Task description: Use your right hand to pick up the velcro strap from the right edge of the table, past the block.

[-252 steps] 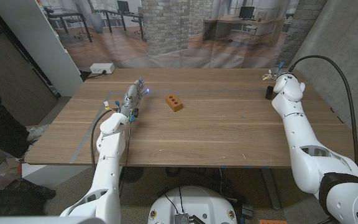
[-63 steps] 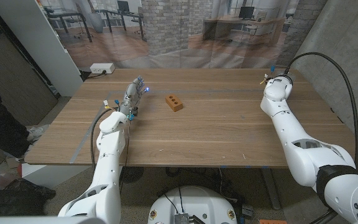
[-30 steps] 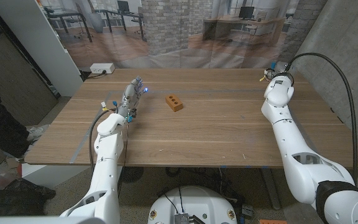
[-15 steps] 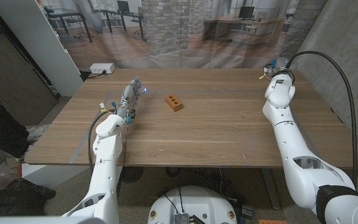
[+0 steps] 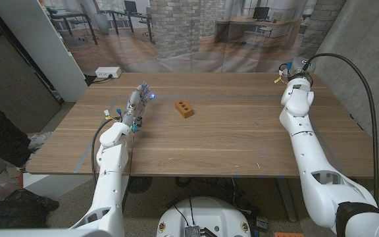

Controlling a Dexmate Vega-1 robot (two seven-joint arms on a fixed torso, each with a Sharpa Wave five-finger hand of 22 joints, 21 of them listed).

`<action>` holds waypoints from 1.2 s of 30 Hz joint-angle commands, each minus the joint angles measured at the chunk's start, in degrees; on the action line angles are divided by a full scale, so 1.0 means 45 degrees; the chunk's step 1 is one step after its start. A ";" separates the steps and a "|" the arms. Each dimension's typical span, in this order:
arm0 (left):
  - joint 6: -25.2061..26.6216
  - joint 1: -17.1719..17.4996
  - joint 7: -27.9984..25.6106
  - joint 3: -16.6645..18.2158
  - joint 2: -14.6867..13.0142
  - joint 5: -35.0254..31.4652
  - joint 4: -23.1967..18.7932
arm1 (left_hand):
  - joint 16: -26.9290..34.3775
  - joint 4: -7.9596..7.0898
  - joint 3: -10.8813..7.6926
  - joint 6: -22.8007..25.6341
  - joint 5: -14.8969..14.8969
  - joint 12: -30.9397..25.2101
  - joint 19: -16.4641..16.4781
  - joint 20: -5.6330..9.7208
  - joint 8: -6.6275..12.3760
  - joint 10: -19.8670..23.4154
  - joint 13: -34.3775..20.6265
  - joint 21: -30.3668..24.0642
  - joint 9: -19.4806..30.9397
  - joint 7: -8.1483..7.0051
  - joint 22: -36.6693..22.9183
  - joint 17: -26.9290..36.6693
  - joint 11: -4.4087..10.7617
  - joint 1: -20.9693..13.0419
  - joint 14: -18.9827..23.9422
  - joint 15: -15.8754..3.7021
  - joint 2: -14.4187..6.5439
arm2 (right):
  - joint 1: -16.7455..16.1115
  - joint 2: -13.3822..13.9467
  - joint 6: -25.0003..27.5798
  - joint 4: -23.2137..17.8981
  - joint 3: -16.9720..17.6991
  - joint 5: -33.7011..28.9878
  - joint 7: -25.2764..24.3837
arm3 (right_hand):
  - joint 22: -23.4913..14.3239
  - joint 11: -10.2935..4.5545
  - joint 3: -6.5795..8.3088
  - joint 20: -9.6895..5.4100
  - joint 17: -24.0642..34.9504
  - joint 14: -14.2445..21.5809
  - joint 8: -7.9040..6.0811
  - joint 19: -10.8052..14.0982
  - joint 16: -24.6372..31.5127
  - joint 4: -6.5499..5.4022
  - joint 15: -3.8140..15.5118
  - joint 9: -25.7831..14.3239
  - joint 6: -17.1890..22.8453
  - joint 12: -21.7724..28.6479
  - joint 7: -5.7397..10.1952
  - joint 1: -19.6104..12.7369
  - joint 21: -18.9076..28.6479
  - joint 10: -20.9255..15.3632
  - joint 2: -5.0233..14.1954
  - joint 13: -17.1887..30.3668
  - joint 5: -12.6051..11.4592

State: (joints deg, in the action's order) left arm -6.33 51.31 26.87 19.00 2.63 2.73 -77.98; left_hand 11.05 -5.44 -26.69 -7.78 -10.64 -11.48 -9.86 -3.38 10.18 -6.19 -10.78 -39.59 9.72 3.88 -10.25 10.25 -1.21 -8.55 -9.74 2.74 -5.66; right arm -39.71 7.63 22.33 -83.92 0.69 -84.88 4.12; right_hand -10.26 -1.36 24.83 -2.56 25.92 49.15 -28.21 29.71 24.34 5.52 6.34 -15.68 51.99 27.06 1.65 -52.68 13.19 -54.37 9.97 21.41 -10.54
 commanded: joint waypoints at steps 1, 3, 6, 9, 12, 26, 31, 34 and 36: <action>0.0085 -0.0084 0.0276 0.0052 -0.0206 0.0087 0.0172 | 0.0017 0.0027 0.0007 -0.0055 -0.0101 -0.0054 -0.0280 -0.0068 0.0048 -0.0096 -0.0042 0.0046 0.0044 0.0017 -0.0067 0.0026 -0.0036 0.0095 -0.0285 0.0021 -0.0048 | -0.0202 -0.0204 -0.0362 -0.0495 -0.0056 -0.0401 -0.0524 | -0.0059 -0.0092 0.0014 -0.1217 0.0019 0.0165 -0.0075 -0.0045 -0.0090 -0.0111 0.1296 -0.0012 0.0149 0.0075 0.0261 -0.0234 -0.0043 -0.0050 0.0067 0.0018 -0.0014; 0.0086 -0.0175 0.0361 0.0072 -0.0271 0.0097 0.0310 | 0.0016 0.0028 0.0008 -0.0046 -0.0101 -0.0058 -0.0274 -0.0067 0.0051 -0.0084 -0.0041 0.0051 0.0044 0.0024 -0.0067 0.0026 -0.0037 0.0096 -0.0287 0.0019 -0.0049 | -0.0214 -0.0249 -0.0376 -0.0521 -0.0067 -0.0465 -0.0705 | -0.0059 -0.0130 0.0005 -0.1216 0.0035 0.0188 -0.0081 -0.0038 -0.0090 -0.0105 0.1304 -0.0004 0.0135 0.0084 0.0256 -0.0245 -0.0039 -0.0060 0.0056 0.0024 -0.0014; 0.0087 -0.0311 0.0498 0.0107 -0.0378 0.0095 0.0521 | 0.0015 0.0029 0.0008 -0.0048 -0.0102 -0.0055 -0.0283 -0.0068 0.0050 -0.0093 -0.0041 0.0058 0.0044 0.0023 -0.0067 0.0026 -0.0047 0.0097 -0.0289 0.0024 -0.0049 | -0.0219 -0.0329 -0.0363 -0.0530 -0.0091 -0.0575 -0.0998 | -0.0059 -0.0132 -0.0007 -0.1216 0.0039 0.0199 -0.0103 -0.0043 -0.0108 -0.0117 0.1287 0.0005 0.0154 0.0081 0.0285 -0.0240 -0.0040 -0.0065 0.0054 0.0012 -0.0013; 0.0073 -0.0452 0.0627 0.0153 -0.0471 0.0085 0.0772 | 0.0014 0.0031 0.0009 -0.0050 -0.0102 -0.0056 -0.0284 -0.0072 0.0049 -0.0090 -0.0041 0.0069 0.0044 0.0026 -0.0067 0.0026 -0.0054 0.0099 -0.0289 0.0025 -0.0051 | -0.0217 -0.0443 -0.0291 -0.0552 -0.0103 -0.0670 -0.1174 | -0.0058 -0.0139 -0.0016 -0.1216 0.0043 0.0200 -0.0130 -0.0038 -0.0129 -0.0116 0.1288 0.0015 0.0191 0.0078 0.0302 -0.0245 -0.0037 -0.0074 0.0045 -0.0003 -0.0013; 0.0052 -0.0606 0.0800 0.0201 -0.0592 0.0066 0.1063 | 0.0011 0.0032 0.0010 -0.0056 -0.0103 -0.0055 -0.0280 -0.0073 0.0047 -0.0091 -0.0041 0.0077 0.0044 0.0014 -0.0068 0.0026 -0.0037 0.0101 -0.0297 0.0015 -0.0053 | -0.0205 -0.0461 -0.0236 -0.0484 -0.0214 -0.0913 -0.1326 | -0.0058 -0.0109 -0.0026 -0.1205 0.0064 0.0224 -0.0146 -0.0043 -0.0139 -0.0126 0.1279 0.0028 0.0186 0.0077 0.0275 -0.0249 -0.0037 -0.0068 0.0054 -0.0004 -0.0014; -0.0093 -0.1316 0.1573 0.0454 -0.1037 -0.0013 0.2173 | 0.0004 0.0039 0.0014 -0.0068 -0.0105 -0.0050 -0.0270 -0.0063 0.0042 -0.0104 -0.0041 0.0117 0.0044 0.0011 -0.0070 0.0025 -0.0049 0.0109 -0.0311 0.0025 -0.0057 | -0.0143 -0.0610 0.0113 -0.0360 -0.0523 -0.1695 -0.1512 | -0.0058 -0.0149 -0.0057 -0.1234 0.0078 0.0241 -0.0189 -0.0017 -0.0231 -0.0131 0.1286 0.0069 0.0151 0.0090 0.0288 -0.0278 -0.0022 -0.0100 0.0047 -0.0019 -0.0018; -0.0241 -0.1646 0.1922 0.0549 -0.1213 -0.0051 0.2785 | 0.0004 0.0042 0.0016 -0.0062 -0.0105 -0.0053 -0.0273 -0.0066 0.0045 -0.0098 -0.0041 0.0135 0.0044 0.0023 -0.0070 0.0024 -0.0034 0.0112 -0.0309 0.0027 -0.0058 | -0.0097 -0.0707 0.0336 -0.0258 -0.0593 -0.1938 -0.1444 | -0.0059 -0.0161 -0.0065 -0.1255 0.0098 0.0257 -0.0218 -0.0014 -0.0260 -0.0133 0.1292 0.0087 0.0162 0.0094 0.0306 -0.0294 -0.0018 -0.0104 0.0051 -0.0020 -0.0019; -0.0322 -0.1863 0.2137 0.0610 -0.1333 -0.0089 0.3181 | 0.0004 0.0043 0.0018 -0.0064 -0.0106 -0.0054 -0.0268 -0.0068 0.0045 -0.0095 -0.0041 0.0144 0.0044 0.0026 -0.0071 0.0025 -0.0041 0.0114 -0.0310 0.0025 -0.0059 | -0.0043 -0.0805 0.0521 -0.0150 -0.0667 -0.2107 -0.1351 | -0.0059 -0.0135 -0.0065 -0.1256 0.0105 0.0273 -0.0229 -0.0011 -0.0264 -0.0127 0.1310 0.0094 0.0169 0.0090 0.0302 -0.0308 -0.0017 -0.0099 0.0053 -0.0024 -0.0020; -0.0385 -0.2033 0.2280 0.0629 -0.1443 -0.0162 0.3498 | 0.0003 0.0044 0.0019 -0.0075 -0.0106 -0.0052 -0.0267 -0.0075 0.0040 -0.0102 -0.0041 0.0150 0.0044 0.0026 -0.0071 0.0025 -0.0031 0.0116 -0.0314 0.0027 -0.0060 | -0.0039 -0.0854 0.0669 -0.0102 -0.0759 -0.2297 -0.1281 | -0.0059 -0.0143 -0.0072 -0.1255 0.0108 0.0274 -0.0234 -0.0014 -0.0277 -0.0130 0.1303 0.0099 0.0162 0.0090 0.0301 -0.0305 -0.0017 -0.0098 0.0046 -0.0025 -0.0018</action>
State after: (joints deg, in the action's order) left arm -6.92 46.05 34.01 20.79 -1.56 2.69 -69.15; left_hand 11.05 -5.44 -26.69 -7.78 -10.64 -11.48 -9.86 -3.38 10.18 -6.19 -10.78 -38.98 9.72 3.88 -10.25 10.25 -1.21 -8.24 -9.74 2.74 -5.98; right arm -40.30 4.76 22.55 -85.45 -1.52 -91.60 -2.22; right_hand -10.26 -1.53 24.57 -2.56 26.18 49.76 -28.70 29.72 23.23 5.28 6.35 -15.15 51.68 27.06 1.95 -53.31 13.19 -54.55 9.97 21.26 -10.27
